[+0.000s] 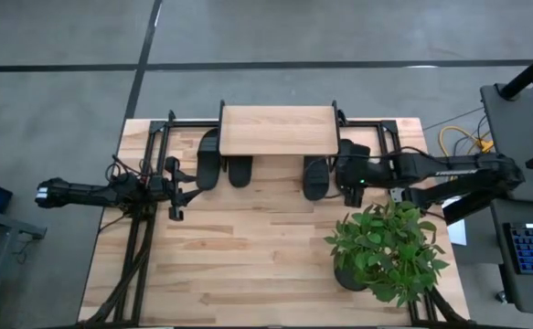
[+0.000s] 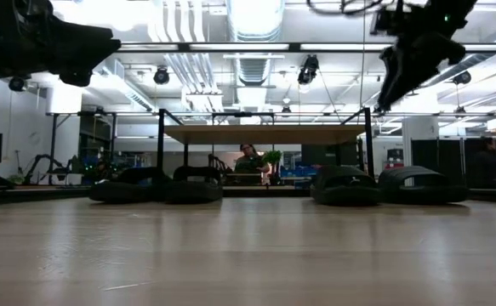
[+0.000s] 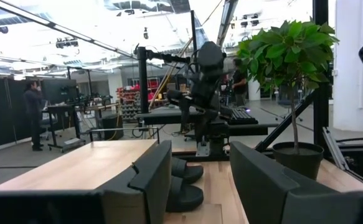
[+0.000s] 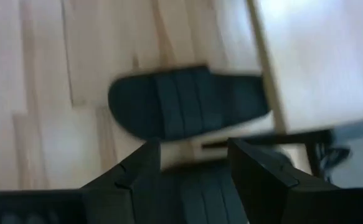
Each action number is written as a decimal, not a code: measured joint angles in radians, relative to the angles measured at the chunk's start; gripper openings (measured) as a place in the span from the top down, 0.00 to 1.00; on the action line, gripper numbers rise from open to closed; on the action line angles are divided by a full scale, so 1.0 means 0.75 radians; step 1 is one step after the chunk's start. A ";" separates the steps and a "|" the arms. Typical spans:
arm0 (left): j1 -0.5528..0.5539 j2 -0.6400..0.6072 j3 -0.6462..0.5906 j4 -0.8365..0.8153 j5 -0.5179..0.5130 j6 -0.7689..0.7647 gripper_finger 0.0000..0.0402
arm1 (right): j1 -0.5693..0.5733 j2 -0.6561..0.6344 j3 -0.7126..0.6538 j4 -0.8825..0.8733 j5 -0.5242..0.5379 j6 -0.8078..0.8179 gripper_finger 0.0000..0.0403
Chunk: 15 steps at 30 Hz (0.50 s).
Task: Pick and place slides into the shelf
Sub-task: Put the black slipper on the shelf
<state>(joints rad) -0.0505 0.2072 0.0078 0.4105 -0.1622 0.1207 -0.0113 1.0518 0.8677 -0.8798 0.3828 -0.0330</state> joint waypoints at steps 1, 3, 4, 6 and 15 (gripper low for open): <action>0.000 0.002 0.001 -0.001 0.000 0.000 0.63 | 0.000 0.021 -0.003 -0.014 0.023 0.006 0.52; 0.000 0.004 0.000 0.000 0.000 0.001 0.63 | 0.000 0.058 -0.015 -0.026 0.048 0.009 0.48; 0.000 0.003 0.000 0.000 0.000 0.008 0.63 | 0.000 0.077 -0.018 -0.036 0.050 0.009 0.46; 0.000 0.002 0.001 0.000 0.000 0.033 0.63 | 0.000 0.111 -0.019 -0.041 0.050 0.016 0.41; 0.000 0.001 0.000 0.001 0.000 0.064 0.63 | 0.000 0.205 -0.063 -0.155 0.041 0.113 0.35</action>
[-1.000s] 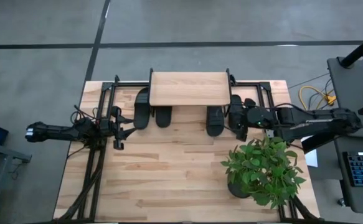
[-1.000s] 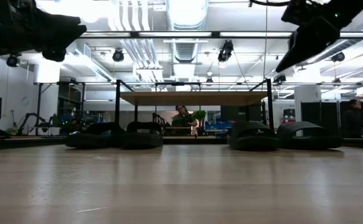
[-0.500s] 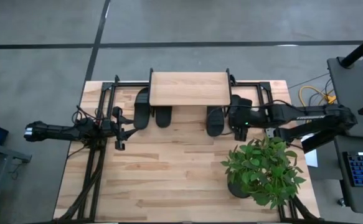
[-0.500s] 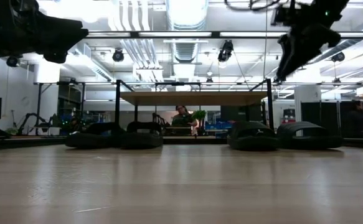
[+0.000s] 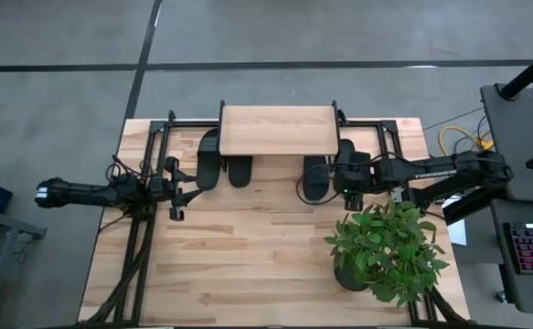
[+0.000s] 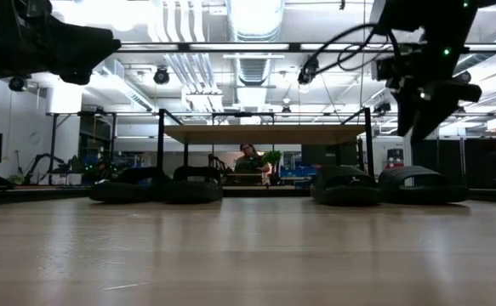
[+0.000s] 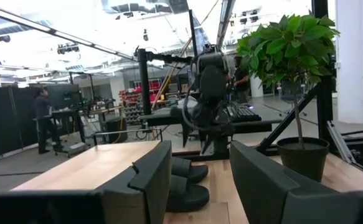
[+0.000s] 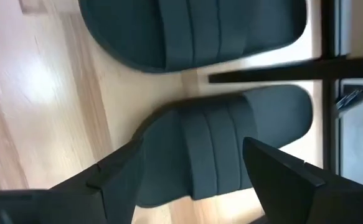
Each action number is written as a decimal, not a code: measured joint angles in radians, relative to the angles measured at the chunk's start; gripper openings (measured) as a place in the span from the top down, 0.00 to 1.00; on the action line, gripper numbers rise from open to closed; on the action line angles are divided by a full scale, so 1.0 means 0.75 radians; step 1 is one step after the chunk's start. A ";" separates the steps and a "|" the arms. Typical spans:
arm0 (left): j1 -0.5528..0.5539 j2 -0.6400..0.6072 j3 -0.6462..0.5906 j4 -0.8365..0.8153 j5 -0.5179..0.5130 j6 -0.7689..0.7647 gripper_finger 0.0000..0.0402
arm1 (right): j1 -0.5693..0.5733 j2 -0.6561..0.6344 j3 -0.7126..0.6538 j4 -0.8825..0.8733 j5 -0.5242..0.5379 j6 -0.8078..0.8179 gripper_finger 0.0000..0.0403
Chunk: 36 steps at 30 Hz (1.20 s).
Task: Pick and place slides into the shelf
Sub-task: Put the black slipper on the shelf
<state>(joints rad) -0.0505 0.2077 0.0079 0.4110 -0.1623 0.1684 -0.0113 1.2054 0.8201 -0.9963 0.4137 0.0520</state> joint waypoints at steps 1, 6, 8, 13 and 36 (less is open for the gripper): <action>0.000 0.002 0.000 0.000 0.000 0.000 0.63 | 0.000 0.009 -0.011 -0.002 0.000 -0.004 0.36; 0.000 0.004 0.000 -0.003 0.000 0.002 0.63 | 0.000 0.042 -0.042 0.017 0.008 -0.006 0.38; -0.001 0.002 0.000 -0.001 0.000 0.003 0.63 | 0.000 0.058 -0.042 0.017 0.010 -0.006 0.39; -0.001 0.001 0.000 -0.001 0.000 0.003 0.63 | -0.003 0.123 -0.046 0.020 0.052 -0.002 0.41; 0.000 0.002 0.000 -0.002 0.000 0.002 0.63 | -0.003 0.513 -0.047 0.001 0.327 0.119 0.42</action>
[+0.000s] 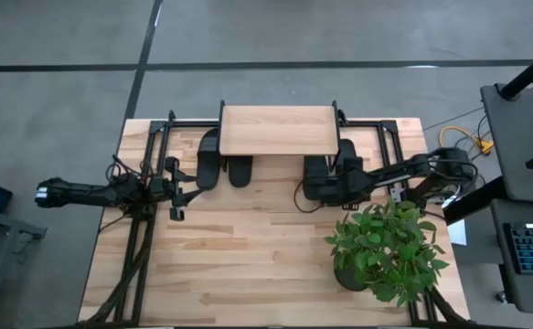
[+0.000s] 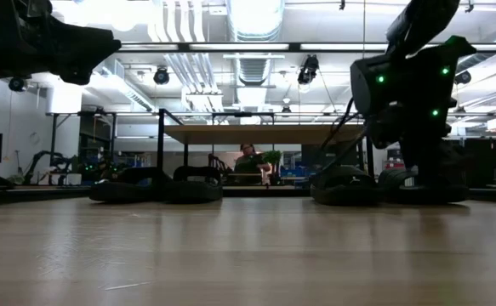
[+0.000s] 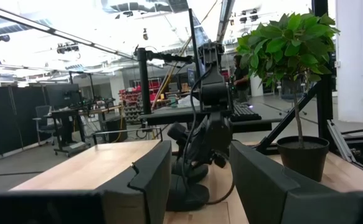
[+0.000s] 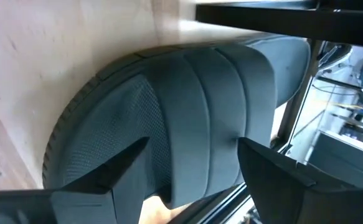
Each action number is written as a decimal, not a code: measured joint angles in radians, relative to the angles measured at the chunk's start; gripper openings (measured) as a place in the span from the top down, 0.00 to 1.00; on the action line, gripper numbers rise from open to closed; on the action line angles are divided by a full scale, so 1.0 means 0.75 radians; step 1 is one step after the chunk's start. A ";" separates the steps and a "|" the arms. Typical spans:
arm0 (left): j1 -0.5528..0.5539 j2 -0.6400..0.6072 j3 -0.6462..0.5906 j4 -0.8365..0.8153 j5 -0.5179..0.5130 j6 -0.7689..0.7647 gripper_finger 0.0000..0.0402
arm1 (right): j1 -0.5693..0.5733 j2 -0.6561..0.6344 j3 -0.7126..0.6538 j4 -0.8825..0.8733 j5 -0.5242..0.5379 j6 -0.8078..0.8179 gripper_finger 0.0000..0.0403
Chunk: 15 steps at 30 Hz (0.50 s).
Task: Pick and place slides into the shelf
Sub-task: Put the black slipper on the shelf
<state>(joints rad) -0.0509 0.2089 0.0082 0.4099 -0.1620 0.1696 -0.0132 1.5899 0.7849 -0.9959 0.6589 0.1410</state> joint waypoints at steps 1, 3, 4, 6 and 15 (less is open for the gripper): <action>0.000 0.000 0.000 -0.001 0.000 0.000 0.63 | 0.000 0.013 0.000 0.000 0.002 0.001 0.42; 0.000 -0.002 0.000 0.000 0.000 0.000 0.63 | 0.000 0.039 0.000 -0.001 0.010 0.002 0.42; 0.000 -0.001 0.000 0.000 0.000 0.000 0.63 | 0.000 0.050 0.001 -0.002 0.018 0.007 0.42; 0.000 0.000 0.000 -0.001 0.000 0.000 0.63 | 0.000 0.073 0.001 -0.007 0.055 0.028 0.43; 0.000 0.000 0.000 0.000 0.000 0.000 0.63 | 0.000 0.099 0.012 -0.031 0.106 0.068 0.60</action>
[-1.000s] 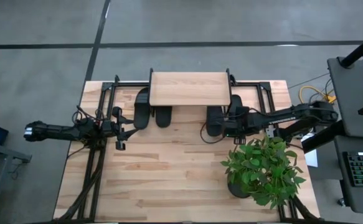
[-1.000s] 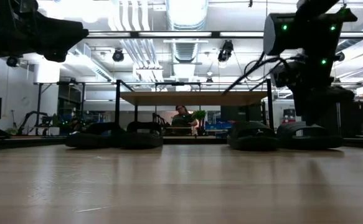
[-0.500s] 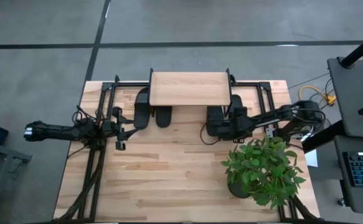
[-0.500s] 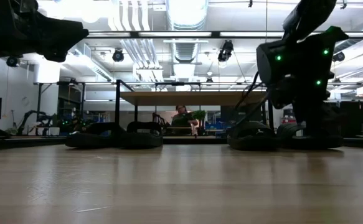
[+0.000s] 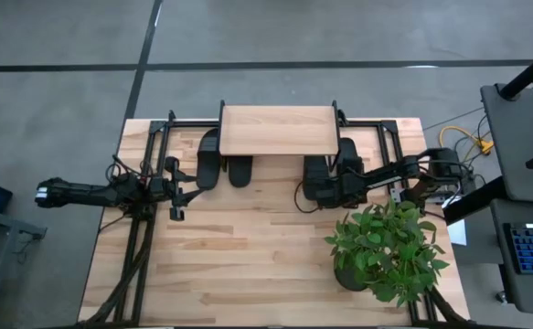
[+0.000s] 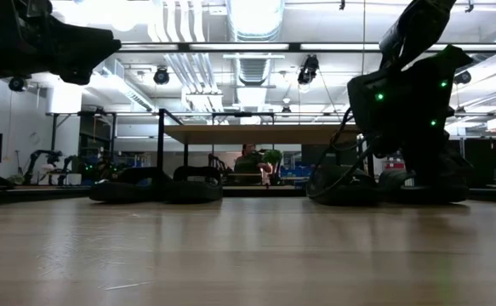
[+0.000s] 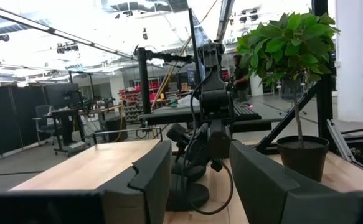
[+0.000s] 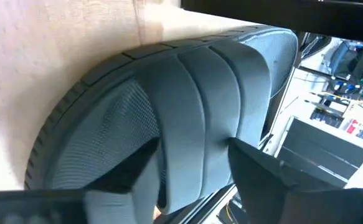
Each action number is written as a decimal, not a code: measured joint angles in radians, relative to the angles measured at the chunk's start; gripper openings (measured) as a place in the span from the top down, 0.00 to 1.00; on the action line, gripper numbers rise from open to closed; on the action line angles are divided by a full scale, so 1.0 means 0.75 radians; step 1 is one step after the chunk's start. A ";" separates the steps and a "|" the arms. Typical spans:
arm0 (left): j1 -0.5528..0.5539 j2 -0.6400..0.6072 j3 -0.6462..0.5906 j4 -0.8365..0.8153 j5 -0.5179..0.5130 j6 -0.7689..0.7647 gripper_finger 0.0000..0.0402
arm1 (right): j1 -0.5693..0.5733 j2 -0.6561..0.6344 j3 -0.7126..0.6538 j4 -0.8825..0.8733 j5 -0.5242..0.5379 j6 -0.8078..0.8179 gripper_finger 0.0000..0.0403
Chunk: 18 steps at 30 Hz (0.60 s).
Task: Pick and place slides into the shelf
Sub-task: Put the black slipper on the shelf
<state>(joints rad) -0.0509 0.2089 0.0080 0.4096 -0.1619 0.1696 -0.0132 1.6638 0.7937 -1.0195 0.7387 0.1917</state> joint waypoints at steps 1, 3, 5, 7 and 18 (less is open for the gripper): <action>0.001 0.000 0.000 0.000 0.000 0.000 0.63 | -0.001 -0.003 0.000 0.000 -0.003 0.000 0.64; 0.000 0.000 0.000 0.000 0.000 0.000 0.63 | 0.000 -0.006 0.000 0.001 -0.017 -0.003 0.74; 0.000 -0.002 0.000 0.000 0.000 0.000 0.63 | 0.000 -0.006 0.002 0.000 -0.039 -0.011 0.84; 0.000 -0.001 0.000 0.000 0.000 0.000 0.63 | 0.000 -0.007 0.004 -0.002 -0.058 -0.021 0.94; 0.000 -0.003 0.000 0.001 0.000 -0.001 0.63 | 0.002 -0.060 0.064 -0.202 -0.131 0.103 0.98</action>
<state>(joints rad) -0.0509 0.2070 0.0082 0.4100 -0.1619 0.1692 -0.0116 1.6186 0.8417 -1.1711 0.6408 0.2689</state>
